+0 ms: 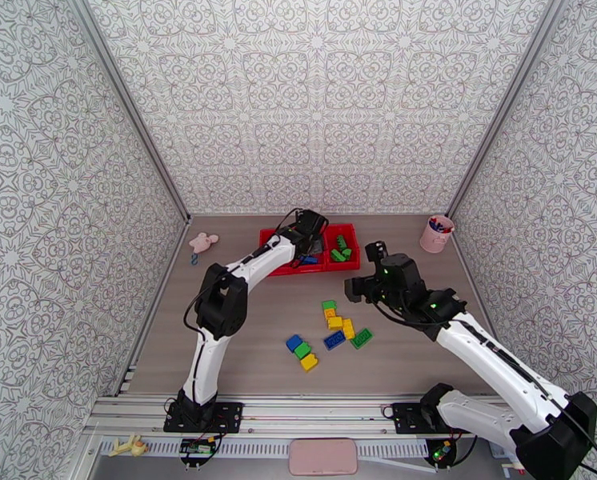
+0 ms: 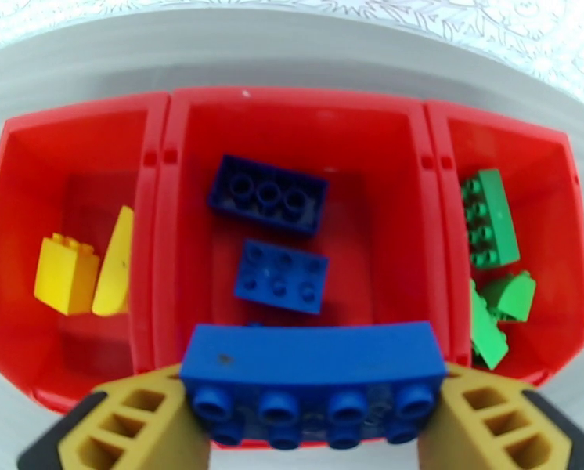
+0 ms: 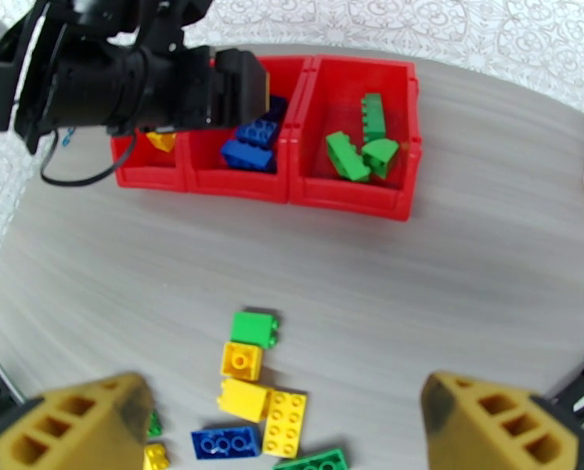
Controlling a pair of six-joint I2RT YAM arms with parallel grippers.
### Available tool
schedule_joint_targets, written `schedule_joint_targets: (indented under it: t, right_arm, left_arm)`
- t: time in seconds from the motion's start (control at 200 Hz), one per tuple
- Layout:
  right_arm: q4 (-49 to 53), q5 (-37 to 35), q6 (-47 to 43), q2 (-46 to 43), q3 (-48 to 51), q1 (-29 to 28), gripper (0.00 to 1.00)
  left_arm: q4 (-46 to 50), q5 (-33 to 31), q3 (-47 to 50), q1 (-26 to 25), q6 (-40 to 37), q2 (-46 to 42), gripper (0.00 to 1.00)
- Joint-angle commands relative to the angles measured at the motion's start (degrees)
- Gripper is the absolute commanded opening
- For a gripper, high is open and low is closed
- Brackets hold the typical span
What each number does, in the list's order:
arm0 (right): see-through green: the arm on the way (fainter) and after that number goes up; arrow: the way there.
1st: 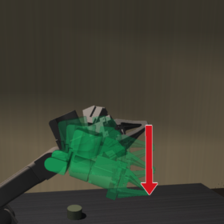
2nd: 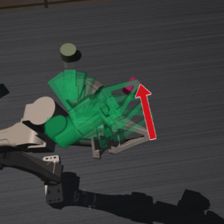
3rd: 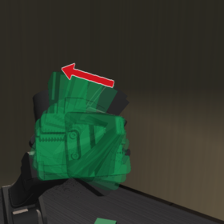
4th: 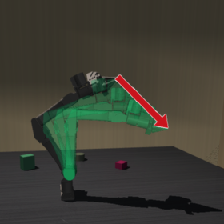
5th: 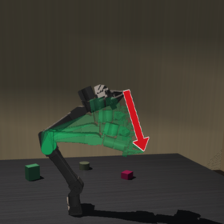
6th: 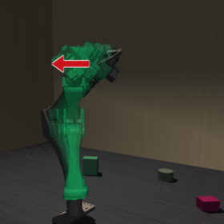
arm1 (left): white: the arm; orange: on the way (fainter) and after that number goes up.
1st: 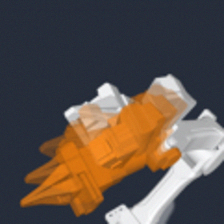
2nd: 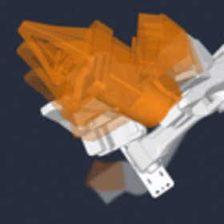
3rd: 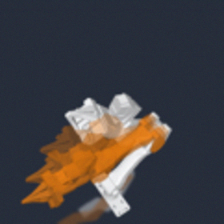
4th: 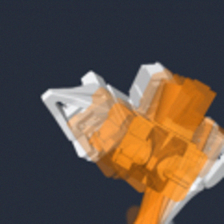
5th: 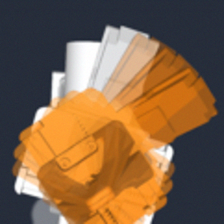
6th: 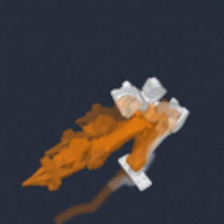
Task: Sort the legos into containers by color
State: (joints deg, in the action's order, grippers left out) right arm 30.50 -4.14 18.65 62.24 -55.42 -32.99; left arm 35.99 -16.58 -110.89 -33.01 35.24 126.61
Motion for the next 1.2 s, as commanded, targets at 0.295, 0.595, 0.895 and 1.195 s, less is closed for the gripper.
schedule_joint_targets:
  t: [0.295,0.595,0.895,1.195]
  right_arm:
    - [0.5,0.0,-0.6,4.9,-1.7,0.5,0.94]
    - [4.1,-0.7,-1.1,9.5,-2.0,0.5,0.95]
    - [6.9,4.0,-0.3,14.3,-1.5,0.1,0.95]
    - [8.6,5.4,-0.3,22.0,-2.8,-4.0,0.96]
  left_arm:
    - [-0.7,2.0,2.3,-0.5,-4.4,-4.8,0.91]
    - [-10.2,1.2,23.0,-3.9,-9.1,-22.4,1.00]
    - [-20.8,1.5,47.2,-8.5,-16.5,-43.8,1.00]
    - [-24.3,8.2,65.3,-10.8,-28.4,-65.2,1.00]
